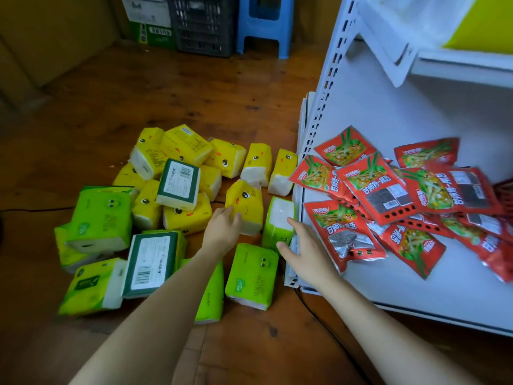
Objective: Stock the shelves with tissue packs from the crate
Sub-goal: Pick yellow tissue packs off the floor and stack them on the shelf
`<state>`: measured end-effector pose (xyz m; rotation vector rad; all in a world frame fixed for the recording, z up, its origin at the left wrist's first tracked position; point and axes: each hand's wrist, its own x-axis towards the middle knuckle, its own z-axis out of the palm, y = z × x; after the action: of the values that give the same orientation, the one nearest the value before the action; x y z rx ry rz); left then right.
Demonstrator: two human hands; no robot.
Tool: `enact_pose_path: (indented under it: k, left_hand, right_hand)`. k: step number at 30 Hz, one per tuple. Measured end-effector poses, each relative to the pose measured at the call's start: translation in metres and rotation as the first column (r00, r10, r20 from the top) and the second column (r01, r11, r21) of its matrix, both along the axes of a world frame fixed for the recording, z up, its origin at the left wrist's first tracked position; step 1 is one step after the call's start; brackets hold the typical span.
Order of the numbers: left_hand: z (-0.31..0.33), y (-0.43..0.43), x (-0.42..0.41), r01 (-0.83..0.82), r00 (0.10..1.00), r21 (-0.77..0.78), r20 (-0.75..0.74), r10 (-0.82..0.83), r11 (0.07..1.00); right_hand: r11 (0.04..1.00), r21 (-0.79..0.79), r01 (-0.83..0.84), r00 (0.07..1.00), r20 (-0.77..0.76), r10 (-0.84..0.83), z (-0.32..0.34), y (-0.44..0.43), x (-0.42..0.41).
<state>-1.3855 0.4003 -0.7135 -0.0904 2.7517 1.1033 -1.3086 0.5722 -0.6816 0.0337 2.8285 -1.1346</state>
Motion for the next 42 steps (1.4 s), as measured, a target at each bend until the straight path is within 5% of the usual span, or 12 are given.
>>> enact_pose_path:
  k: [10, 14, 17, 22, 28, 35, 42]
  left_hand:
    - [0.075, 0.004, 0.034, -0.032, 0.993, 0.248, -0.099, 0.058, 0.968]
    - [0.094, 0.010, 0.065, -0.045, 0.997, 0.387, -0.037, 0.065, 0.921]
    - [0.106, 0.014, 0.085, -0.008, 0.997, 0.375, -0.073, 0.039, 0.927]
    - [0.116, 0.017, 0.099, 0.148, 0.969, 0.135, -0.216, -0.117, 0.980]
    - [0.125, 0.015, 0.091, 0.096, 0.950, 0.246, -0.312, -0.016, 0.965]
    - [0.150, -0.006, 0.074, -0.021, 0.979, 0.516, -0.164, 0.123, 0.856]
    - [0.176, -0.047, 0.082, -0.206, 0.977, 0.673, 0.096, 0.192, 0.711]
  right_hand:
    - [0.973, -0.224, 0.060, 0.992, -0.095, -0.083, 0.038, -0.014, 0.000]
    - [0.904, -0.412, 0.113, 0.994, 0.041, -0.105, 0.057, -0.018, -0.001]
    - [0.785, -0.584, 0.207, 0.978, 0.132, -0.160, 0.062, -0.022, 0.002]
    - [0.777, -0.583, 0.237, 0.956, -0.002, -0.293, 0.075, -0.012, 0.009]
    - [0.771, -0.594, 0.229, 0.952, -0.030, -0.306, 0.086, 0.001, 0.013]
    - [0.809, -0.588, -0.014, 1.000, -0.021, 0.002, 0.106, -0.004, 0.022]
    - [0.873, -0.474, -0.111, 0.984, -0.176, 0.030, 0.136, -0.029, 0.017]
